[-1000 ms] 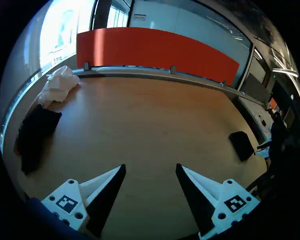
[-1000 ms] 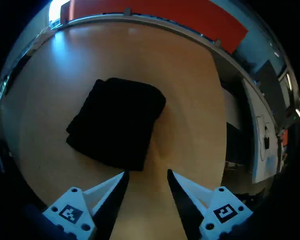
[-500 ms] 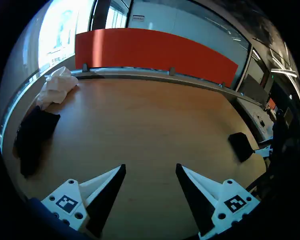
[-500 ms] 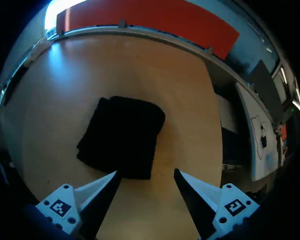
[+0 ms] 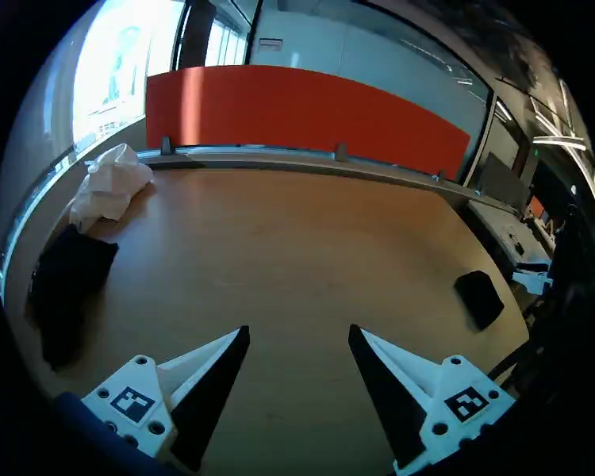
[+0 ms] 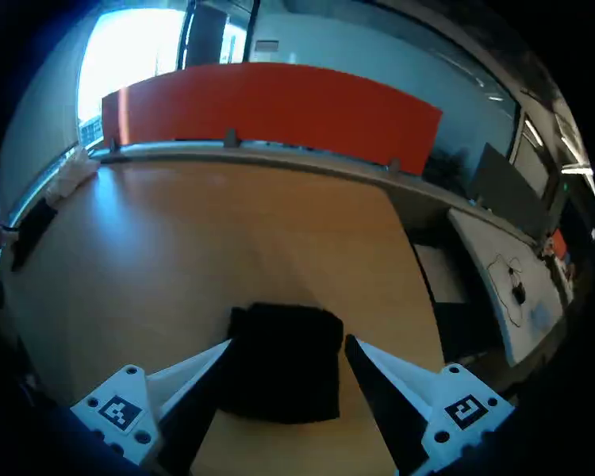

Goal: Fold towel

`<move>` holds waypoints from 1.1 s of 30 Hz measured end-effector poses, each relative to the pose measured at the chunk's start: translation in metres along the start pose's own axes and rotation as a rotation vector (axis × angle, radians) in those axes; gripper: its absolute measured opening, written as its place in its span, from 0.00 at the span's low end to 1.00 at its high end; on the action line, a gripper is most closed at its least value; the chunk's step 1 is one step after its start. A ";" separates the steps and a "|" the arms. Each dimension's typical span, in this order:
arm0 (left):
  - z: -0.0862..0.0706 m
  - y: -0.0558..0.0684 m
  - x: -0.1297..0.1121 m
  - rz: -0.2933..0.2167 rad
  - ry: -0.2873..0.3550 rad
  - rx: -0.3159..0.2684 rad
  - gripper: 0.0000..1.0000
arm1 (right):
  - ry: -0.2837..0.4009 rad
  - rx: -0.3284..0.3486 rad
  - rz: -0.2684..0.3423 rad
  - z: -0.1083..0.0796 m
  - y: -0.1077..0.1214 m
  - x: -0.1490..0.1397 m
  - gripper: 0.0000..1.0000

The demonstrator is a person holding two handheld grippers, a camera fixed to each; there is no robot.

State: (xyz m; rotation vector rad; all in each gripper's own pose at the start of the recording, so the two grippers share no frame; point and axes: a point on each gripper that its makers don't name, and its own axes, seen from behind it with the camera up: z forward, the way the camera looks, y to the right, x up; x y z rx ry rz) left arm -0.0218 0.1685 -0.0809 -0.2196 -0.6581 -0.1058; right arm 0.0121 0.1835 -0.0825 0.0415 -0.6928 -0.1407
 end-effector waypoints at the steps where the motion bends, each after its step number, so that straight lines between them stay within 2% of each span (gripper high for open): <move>1: 0.001 -0.001 0.002 0.001 0.003 -0.001 0.93 | 0.028 0.000 0.009 -0.001 -0.004 0.008 1.00; 9: 0.004 -0.009 0.017 0.004 0.036 -0.007 0.93 | 0.234 -0.001 0.080 -0.012 -0.037 0.072 1.00; 15: 0.005 -0.015 0.027 0.010 0.062 -0.003 0.93 | 0.389 -0.019 0.128 -0.025 -0.052 0.115 1.00; 18: 0.005 -0.017 0.032 0.012 0.075 -0.003 0.93 | 0.433 -0.028 0.138 -0.028 -0.058 0.126 1.00; 27: 0.005 -0.026 0.048 0.021 0.127 0.015 0.93 | 0.471 -0.036 0.109 -0.028 -0.075 0.144 1.00; 33: 0.004 -0.036 0.064 0.026 0.183 0.035 0.92 | 0.508 -0.032 0.112 -0.028 -0.094 0.164 1.00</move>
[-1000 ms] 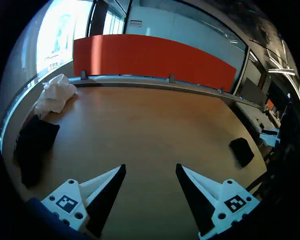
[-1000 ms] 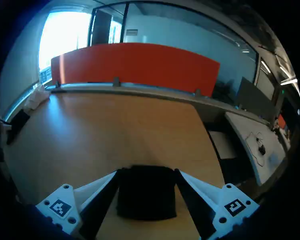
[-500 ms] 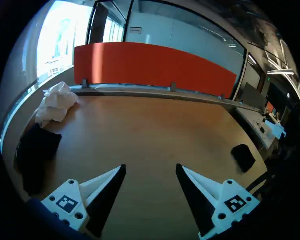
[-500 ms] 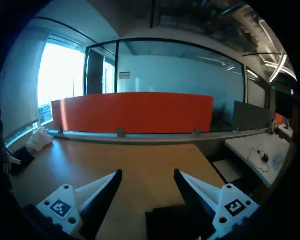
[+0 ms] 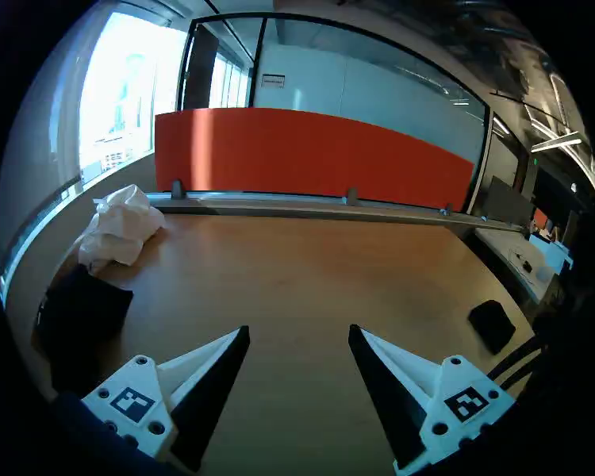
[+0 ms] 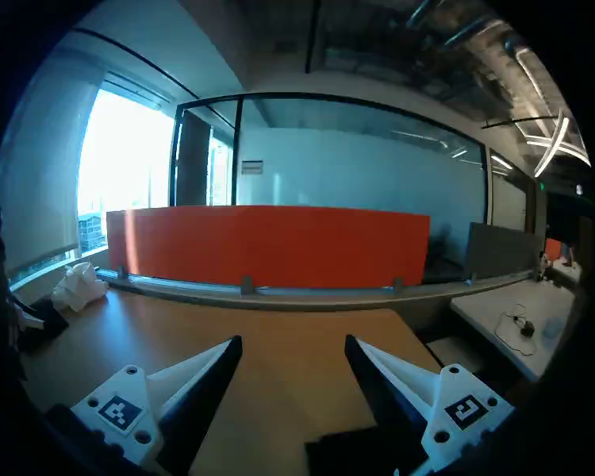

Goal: Fold towel

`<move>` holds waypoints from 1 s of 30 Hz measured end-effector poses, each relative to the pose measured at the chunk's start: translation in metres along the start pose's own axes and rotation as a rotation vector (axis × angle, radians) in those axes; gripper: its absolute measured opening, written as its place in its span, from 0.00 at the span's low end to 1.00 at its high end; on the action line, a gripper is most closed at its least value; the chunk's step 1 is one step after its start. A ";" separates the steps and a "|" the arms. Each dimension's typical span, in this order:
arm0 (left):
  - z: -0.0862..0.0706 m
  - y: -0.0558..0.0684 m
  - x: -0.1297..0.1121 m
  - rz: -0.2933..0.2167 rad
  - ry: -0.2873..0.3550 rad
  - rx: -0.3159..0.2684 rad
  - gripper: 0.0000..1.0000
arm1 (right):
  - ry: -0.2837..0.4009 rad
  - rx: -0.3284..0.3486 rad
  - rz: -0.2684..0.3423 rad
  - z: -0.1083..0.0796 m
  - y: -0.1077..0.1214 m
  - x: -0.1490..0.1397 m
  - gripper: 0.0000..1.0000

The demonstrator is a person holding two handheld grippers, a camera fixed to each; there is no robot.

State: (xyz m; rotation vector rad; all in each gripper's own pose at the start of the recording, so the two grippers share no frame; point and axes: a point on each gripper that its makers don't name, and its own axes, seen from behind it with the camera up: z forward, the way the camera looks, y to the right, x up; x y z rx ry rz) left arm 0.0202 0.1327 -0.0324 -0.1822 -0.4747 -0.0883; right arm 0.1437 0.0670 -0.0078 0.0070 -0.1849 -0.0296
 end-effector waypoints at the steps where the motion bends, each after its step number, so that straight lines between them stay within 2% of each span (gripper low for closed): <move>1: 0.000 -0.002 0.003 -0.001 0.012 0.003 0.92 | 0.006 0.003 0.001 0.001 -0.004 0.002 1.00; 9: 0.003 -0.022 0.026 -0.015 0.095 0.037 0.93 | 0.053 0.026 0.004 0.011 -0.042 0.019 1.00; 15: 0.005 -0.037 0.042 -0.021 0.149 0.055 0.92 | 0.060 0.036 0.015 0.016 -0.071 0.026 1.00; 21: 0.005 -0.050 0.058 -0.007 0.204 0.070 0.92 | 0.064 0.059 0.021 0.021 -0.102 0.031 1.00; 30: 0.004 -0.062 0.075 0.005 0.275 0.092 0.92 | 0.062 0.059 0.036 0.028 -0.125 0.030 1.00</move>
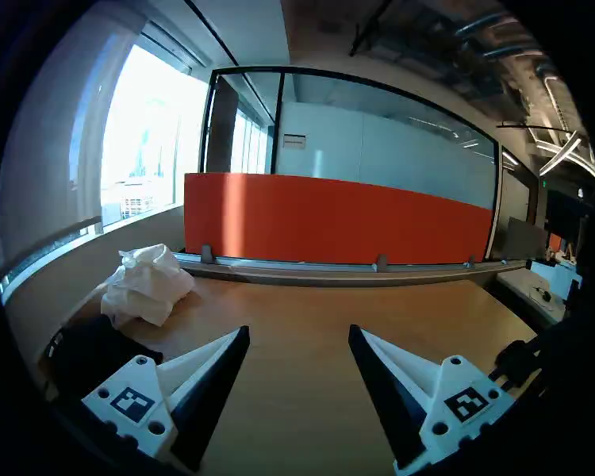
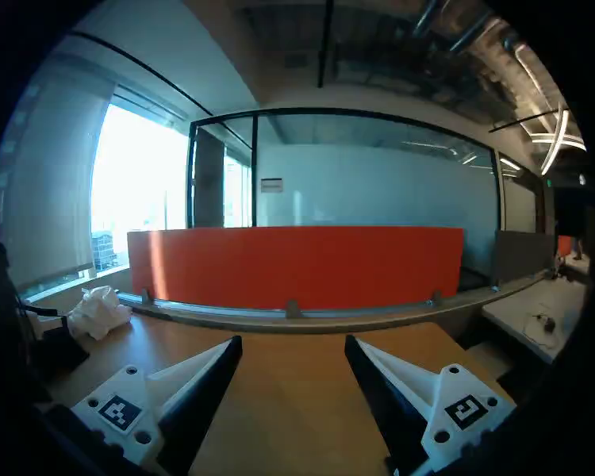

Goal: Fold towel

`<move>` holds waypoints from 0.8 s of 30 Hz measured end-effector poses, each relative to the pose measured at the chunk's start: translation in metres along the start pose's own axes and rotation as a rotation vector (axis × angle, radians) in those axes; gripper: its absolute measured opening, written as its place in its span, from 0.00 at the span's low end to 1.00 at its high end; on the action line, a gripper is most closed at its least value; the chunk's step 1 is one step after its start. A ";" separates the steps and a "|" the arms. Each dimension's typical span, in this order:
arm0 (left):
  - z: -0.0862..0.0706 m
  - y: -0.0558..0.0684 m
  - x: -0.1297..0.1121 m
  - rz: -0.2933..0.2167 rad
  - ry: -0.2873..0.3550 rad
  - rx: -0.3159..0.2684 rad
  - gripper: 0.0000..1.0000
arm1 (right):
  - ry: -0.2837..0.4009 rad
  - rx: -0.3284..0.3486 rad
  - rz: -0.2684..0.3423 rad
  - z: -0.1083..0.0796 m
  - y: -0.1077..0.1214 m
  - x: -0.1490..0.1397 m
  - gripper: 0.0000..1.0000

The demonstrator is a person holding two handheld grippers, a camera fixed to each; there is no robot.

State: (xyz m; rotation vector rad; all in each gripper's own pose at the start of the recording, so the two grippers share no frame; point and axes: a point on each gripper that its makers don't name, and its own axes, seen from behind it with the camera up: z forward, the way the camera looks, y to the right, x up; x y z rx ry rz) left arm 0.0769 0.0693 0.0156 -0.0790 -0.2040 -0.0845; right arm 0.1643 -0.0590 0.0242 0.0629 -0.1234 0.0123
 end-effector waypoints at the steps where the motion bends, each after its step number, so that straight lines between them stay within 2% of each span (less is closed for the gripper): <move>1: 0.000 -0.001 0.001 0.003 0.006 0.003 0.92 | -0.002 0.002 0.004 0.001 -0.002 -0.001 1.00; 9: 0.004 -0.007 0.007 0.009 0.061 0.027 0.92 | -0.020 0.012 0.018 0.004 -0.012 -0.005 1.00; 15: 0.007 -0.014 0.000 0.029 0.075 0.047 0.92 | -0.049 0.017 0.032 0.003 -0.018 -0.013 1.00; 24: 0.014 -0.020 -0.015 0.017 0.103 0.048 0.92 | -0.076 0.025 -0.003 -0.002 -0.028 -0.016 1.00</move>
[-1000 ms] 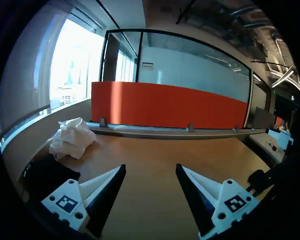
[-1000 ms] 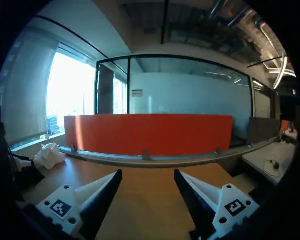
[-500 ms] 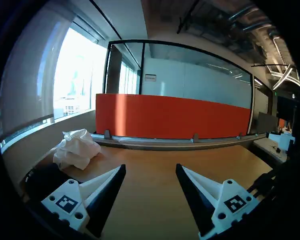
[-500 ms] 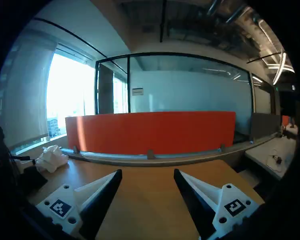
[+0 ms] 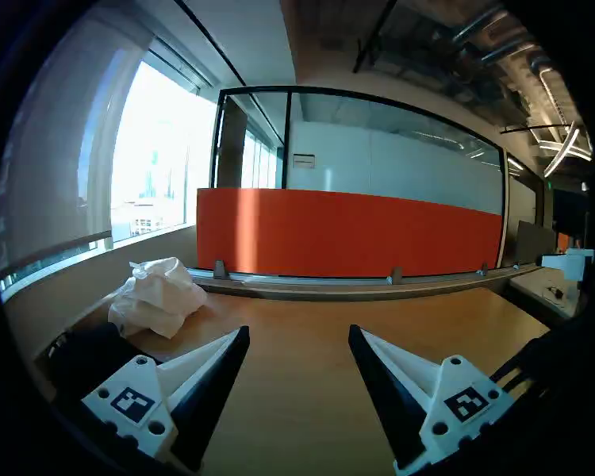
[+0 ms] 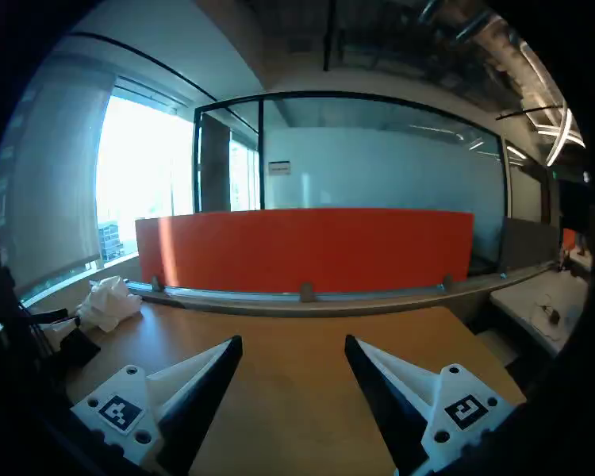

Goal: Fold towel

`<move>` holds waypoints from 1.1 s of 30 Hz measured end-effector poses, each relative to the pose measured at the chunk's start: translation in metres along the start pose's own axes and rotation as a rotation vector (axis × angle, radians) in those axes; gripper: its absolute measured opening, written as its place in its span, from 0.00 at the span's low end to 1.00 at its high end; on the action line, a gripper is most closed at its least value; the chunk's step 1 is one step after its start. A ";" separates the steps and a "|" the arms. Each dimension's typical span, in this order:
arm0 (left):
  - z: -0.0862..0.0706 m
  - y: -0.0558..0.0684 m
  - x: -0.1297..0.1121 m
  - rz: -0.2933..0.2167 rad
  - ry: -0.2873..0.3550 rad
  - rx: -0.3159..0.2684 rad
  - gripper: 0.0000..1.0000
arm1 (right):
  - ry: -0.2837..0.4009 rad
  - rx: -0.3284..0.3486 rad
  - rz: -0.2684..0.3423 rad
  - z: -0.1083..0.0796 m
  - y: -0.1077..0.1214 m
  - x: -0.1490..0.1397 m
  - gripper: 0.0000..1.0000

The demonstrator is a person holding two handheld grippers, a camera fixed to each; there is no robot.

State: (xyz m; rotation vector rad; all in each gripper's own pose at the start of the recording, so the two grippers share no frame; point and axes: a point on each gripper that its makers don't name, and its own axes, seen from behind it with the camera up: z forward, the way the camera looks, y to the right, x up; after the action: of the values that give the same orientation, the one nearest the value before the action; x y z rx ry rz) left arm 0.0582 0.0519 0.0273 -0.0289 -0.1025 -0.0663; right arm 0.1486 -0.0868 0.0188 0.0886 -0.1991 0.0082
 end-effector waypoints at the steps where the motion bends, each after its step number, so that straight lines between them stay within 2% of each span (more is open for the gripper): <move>1: 0.000 -0.001 -0.002 0.003 0.004 -0.002 0.92 | 0.000 -0.004 -0.003 -0.001 0.000 0.001 1.00; 9: -0.001 -0.020 -0.021 0.035 0.029 0.001 0.92 | 0.002 -0.027 -0.009 -0.004 -0.002 0.006 1.00; 18: 0.004 -0.040 -0.057 0.046 0.053 0.006 0.92 | 0.007 -0.045 -0.023 -0.001 -0.009 0.002 1.00; 27: 0.012 -0.048 -0.098 0.071 0.053 0.009 0.92 | 0.011 -0.060 -0.032 0.011 -0.013 -0.018 1.00; 33: 0.016 -0.049 -0.116 0.056 0.058 0.008 0.93 | 0.009 -0.058 -0.030 0.016 -0.017 -0.022 1.00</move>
State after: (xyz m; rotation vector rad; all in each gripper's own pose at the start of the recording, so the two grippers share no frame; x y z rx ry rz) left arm -0.0618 0.0113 0.0326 -0.0223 -0.0441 -0.0110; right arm 0.1238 -0.1055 0.0281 0.0336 -0.1885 -0.0269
